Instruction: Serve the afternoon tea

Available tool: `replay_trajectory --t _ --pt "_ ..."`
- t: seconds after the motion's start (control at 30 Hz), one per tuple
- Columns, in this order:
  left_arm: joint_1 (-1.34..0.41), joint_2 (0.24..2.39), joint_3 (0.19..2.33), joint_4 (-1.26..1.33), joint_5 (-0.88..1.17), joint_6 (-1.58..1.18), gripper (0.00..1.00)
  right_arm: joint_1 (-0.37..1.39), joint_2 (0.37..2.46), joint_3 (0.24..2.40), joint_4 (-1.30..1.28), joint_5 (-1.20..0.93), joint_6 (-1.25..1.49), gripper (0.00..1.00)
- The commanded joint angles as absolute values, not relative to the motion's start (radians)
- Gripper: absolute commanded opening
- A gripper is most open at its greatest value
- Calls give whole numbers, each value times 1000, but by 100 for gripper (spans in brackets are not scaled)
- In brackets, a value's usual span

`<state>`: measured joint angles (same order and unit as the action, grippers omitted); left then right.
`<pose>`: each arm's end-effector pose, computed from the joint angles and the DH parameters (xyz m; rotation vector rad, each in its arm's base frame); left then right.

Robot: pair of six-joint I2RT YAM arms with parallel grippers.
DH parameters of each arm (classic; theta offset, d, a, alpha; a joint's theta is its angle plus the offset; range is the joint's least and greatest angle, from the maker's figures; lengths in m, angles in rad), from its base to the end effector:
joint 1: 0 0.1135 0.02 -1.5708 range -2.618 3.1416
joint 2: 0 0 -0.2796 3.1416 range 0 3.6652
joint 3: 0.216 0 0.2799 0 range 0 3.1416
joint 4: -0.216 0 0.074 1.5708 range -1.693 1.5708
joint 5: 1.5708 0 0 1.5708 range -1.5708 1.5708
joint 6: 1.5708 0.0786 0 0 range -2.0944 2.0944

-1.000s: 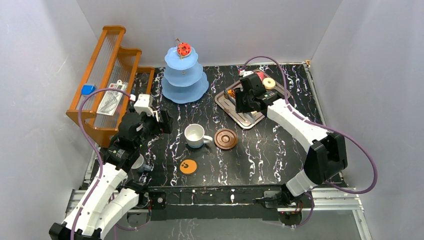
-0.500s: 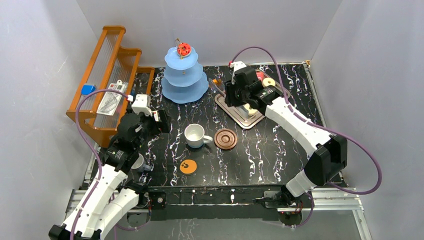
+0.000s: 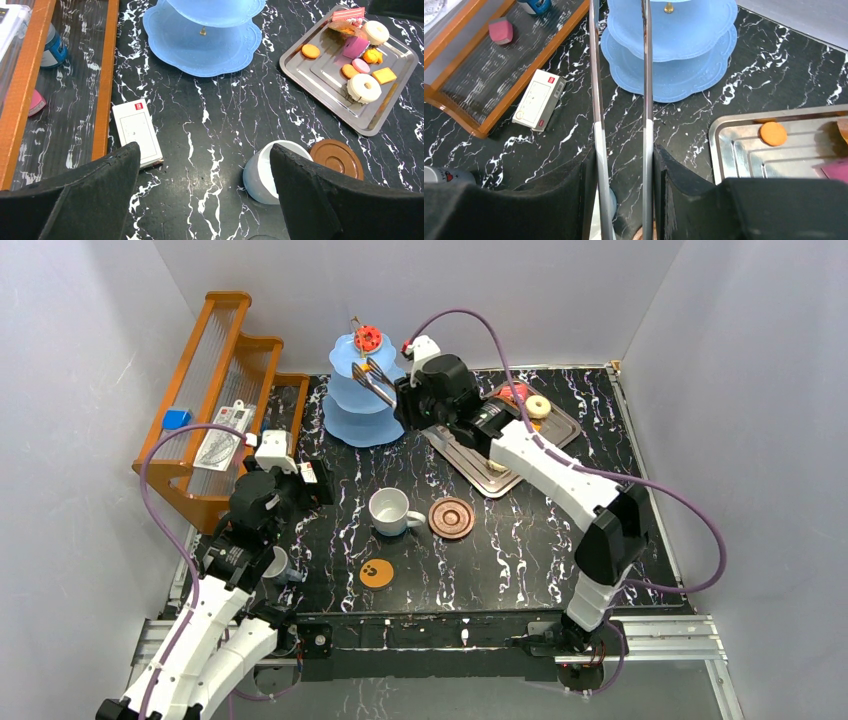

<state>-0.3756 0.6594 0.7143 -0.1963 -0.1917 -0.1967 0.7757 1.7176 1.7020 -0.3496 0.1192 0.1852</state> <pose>0.2086 -0.0662 0.3384 0.0107 1.7165 -0.2612 0.3472 0.3275 0.3915 -0.4952 1.9060 0.5218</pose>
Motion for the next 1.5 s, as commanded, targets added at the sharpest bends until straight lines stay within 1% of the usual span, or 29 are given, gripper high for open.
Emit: replay_trajectory --t 0.0,0.27,0.53,0.8,1.13,1.47 --pt "-380 640 715 -191 -221 -185 98 792 1764 1807 -195 124 163 26" --pt "-380 633 713 -191 -216 -187 98 807 1888 1927 -178 178 142 26" --pt "-380 633 713 -189 -206 -187 98 808 1961 1992 -173 241 125 26" --pt "-380 631 714 -187 -206 -186 98 808 2034 2074 -182 234 114 27" --pt "-380 631 713 -187 -197 -186 98 808 2069 2097 -103 246 84 26" --pt "-380 631 713 -187 -196 -186 98 808 2077 2065 -46 270 70 27"
